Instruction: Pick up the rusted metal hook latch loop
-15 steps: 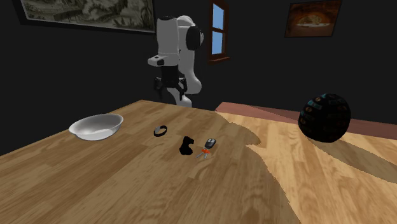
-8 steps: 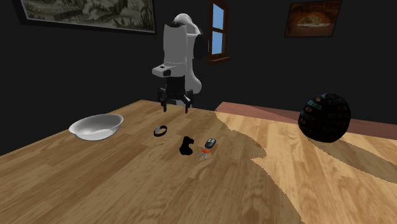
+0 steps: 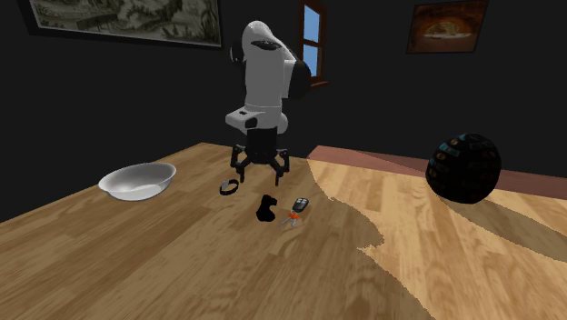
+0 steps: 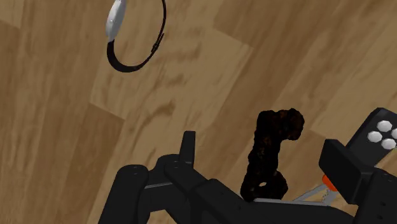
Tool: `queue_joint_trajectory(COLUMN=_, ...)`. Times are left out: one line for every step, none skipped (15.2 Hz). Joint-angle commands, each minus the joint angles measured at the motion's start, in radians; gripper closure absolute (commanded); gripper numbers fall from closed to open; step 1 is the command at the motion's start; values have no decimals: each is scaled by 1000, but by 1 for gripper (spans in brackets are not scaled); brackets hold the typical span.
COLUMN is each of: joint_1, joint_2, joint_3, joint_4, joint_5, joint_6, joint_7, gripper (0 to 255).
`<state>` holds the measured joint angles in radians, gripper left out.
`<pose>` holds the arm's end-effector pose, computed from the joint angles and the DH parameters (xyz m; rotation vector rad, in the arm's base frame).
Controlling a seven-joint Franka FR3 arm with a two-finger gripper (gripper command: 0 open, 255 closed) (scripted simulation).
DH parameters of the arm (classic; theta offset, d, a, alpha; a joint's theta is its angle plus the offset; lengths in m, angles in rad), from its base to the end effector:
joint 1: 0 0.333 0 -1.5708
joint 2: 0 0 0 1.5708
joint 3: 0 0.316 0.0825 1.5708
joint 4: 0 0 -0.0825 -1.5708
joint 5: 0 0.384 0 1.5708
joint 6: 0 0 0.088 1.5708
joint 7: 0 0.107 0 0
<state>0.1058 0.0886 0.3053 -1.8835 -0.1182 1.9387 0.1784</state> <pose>0.5364 0.2207 0.4591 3.0247 0.4202 -0.0052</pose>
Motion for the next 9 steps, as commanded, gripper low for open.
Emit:
queue_joint_trajectory(joint_1=20, joint_2=73, joint_3=11, joint_4=68, joint_5=-34, joint_6=5, joint_7=35, gripper=0)
queue_joint_trajectory(joint_1=28, joint_2=107, joint_3=13, joint_4=104, joint_5=-49, joint_6=3, joint_7=46, gripper=0)
queue_joint_trajectory(joint_1=29, joint_2=110, joint_3=11, joint_4=94, joint_5=-51, joint_6=16, joint_7=48, gripper=0)
queue_joint_trajectory(joint_1=30, joint_2=114, joint_3=11, joint_4=85, joint_5=-53, joint_6=28, joint_7=50, gripper=0)
queue_joint_trajectory(joint_1=30, joint_2=118, joint_3=10, joint_4=77, joint_5=-55, joint_6=40, joint_7=52, gripper=0)
queue_joint_trajectory(joint_1=30, joint_2=121, joint_3=10, joint_4=68, joint_5=-57, joint_6=52, joint_7=55, gripper=0)
queue_joint_trajectory(joint_1=30, joint_2=126, joint_3=9, joint_4=60, joint_5=-59, joint_6=64, joint_7=57, gripper=0)
queue_joint_trajectory(joint_1=30, joint_2=130, joint_3=9, joint_4=52, joint_5=-61, joint_6=76, joint_7=59, gripper=0)
queue_joint_trajectory(joint_1=31, joint_2=134, joint_3=8, joint_4=44, joint_5=-64, joint_6=88, joint_7=62, gripper=0)
